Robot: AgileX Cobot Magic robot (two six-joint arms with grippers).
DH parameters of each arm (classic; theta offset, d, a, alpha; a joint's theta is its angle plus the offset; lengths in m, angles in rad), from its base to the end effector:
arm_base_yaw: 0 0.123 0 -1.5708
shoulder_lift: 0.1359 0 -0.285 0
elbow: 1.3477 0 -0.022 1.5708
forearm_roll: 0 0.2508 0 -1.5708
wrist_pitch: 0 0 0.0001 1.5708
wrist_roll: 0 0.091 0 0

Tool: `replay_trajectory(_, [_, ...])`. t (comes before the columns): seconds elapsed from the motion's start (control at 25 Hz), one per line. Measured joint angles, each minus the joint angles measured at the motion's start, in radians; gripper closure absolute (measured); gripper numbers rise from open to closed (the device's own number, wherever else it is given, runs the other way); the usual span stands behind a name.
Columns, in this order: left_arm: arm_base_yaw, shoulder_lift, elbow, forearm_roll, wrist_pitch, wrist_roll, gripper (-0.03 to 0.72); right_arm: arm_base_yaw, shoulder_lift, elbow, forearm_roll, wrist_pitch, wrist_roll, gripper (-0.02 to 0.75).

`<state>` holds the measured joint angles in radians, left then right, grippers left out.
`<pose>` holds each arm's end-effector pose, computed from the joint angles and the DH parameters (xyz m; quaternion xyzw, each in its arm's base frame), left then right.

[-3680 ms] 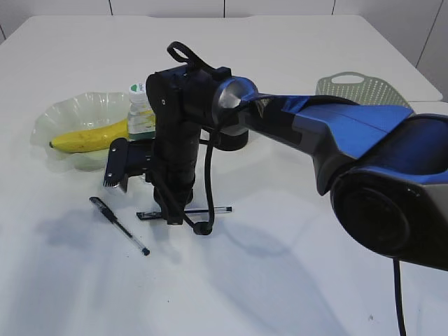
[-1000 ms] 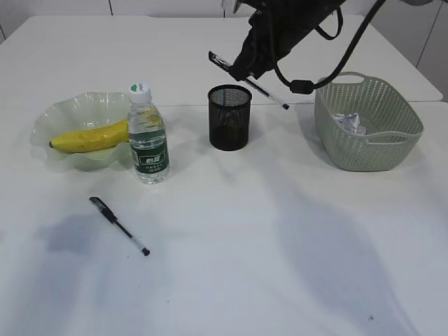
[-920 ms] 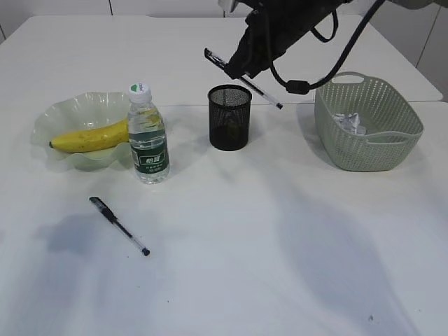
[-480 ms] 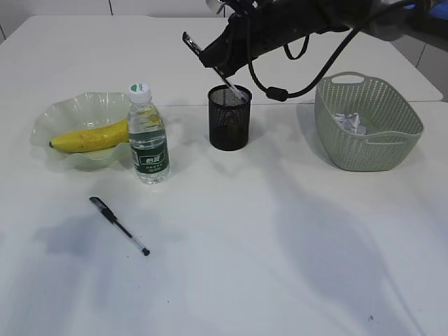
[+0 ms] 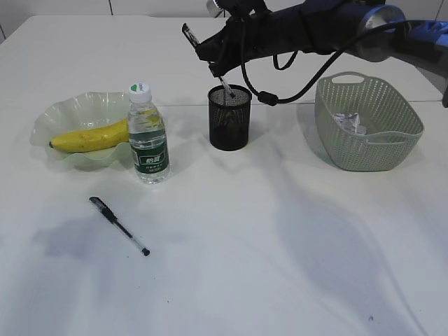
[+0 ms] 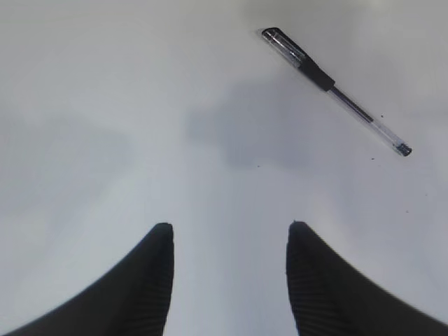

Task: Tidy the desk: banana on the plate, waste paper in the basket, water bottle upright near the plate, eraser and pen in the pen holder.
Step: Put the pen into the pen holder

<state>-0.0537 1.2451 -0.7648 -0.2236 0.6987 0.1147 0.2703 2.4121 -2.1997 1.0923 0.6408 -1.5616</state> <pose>0.2277 -0.0253 0.2477 0.0155 0.9675 -0.0828 0.2384 0.5239 0.1953 0.2389 -0.4644 0.6863 0.1571 0.5373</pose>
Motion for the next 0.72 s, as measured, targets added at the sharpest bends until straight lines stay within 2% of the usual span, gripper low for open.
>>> replay_trajectory(0.24, [0.000, 0.000, 0.000, 0.000, 0.004, 0.000, 0.326, -0.014, 0.002, 0.000, 0.115, -0.078, -0.044, 0.690])
replay_trajectory(0.44, [0.000, 0.000, 0.000, 0.000, 0.004, 0.000, 0.326, -0.014, 0.008, 0.000, 0.159, -0.124, -0.059, 0.691])
replay_trajectory(0.72, [0.000, 0.000, 0.000, -0.002, 0.006, 0.000, 0.326, -0.014, 0.073, 0.000, 0.347, -0.137, -0.100, 0.691])
